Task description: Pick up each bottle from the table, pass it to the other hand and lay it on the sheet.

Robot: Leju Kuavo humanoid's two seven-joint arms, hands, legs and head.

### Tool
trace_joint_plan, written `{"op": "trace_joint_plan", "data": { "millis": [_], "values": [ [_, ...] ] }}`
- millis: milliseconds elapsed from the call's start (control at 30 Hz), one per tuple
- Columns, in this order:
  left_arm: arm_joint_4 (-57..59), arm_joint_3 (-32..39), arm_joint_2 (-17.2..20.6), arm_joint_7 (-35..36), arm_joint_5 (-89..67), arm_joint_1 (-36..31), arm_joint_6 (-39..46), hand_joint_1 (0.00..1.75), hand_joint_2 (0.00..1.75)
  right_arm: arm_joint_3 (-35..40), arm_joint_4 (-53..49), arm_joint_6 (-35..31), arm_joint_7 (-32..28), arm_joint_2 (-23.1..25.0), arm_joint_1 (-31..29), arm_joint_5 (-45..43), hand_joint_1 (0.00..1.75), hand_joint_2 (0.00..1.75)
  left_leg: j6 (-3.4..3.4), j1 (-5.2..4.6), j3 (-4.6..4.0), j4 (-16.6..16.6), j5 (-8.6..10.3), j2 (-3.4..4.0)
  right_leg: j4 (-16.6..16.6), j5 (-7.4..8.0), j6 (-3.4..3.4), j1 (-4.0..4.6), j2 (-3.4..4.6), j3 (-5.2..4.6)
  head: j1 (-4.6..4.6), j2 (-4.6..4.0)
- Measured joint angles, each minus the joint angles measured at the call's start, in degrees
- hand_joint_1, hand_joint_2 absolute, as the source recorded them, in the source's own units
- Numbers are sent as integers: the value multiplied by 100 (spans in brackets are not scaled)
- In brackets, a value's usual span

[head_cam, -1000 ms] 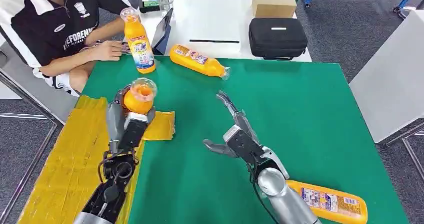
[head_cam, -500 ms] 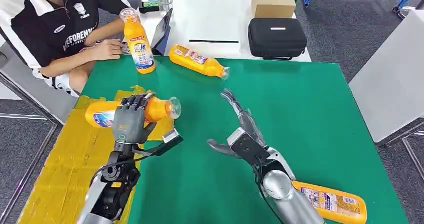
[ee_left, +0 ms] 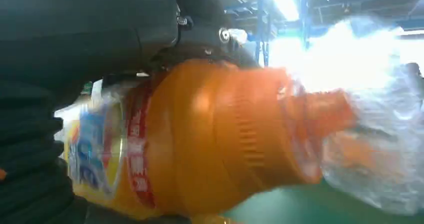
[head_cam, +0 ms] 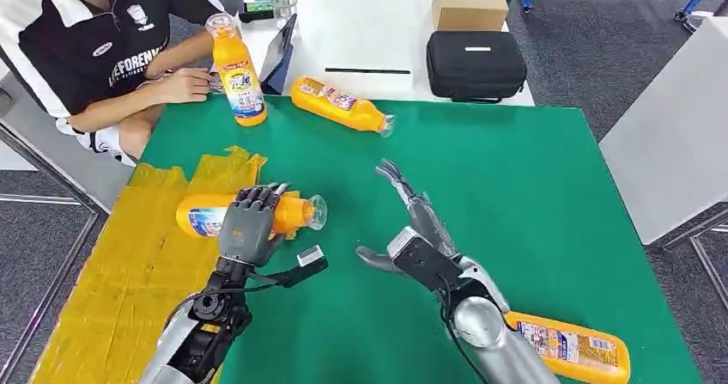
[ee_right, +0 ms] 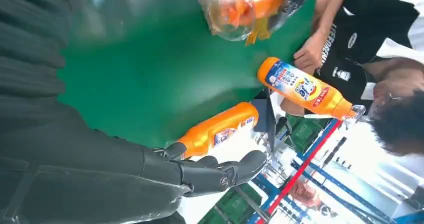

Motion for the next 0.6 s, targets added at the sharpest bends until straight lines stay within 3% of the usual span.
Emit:
{"op": "trace_joint_plan", "data": {
  "millis": [200,600],
  "values": [
    [210,2,9,173,127,-12,-90,0,175,-9,0,-9,-17,-7,31,519,0,175,0,0,0,0,0,0,0,0,0,0,0,0,0,0],
    [298,70,11,-223,936,-20,-262,0,175,0,-299,323,11,-122,65,1360,0,175,0,0,-1,0,0,-2,0,0,0,0,0,0,0,0]
  ]
}}
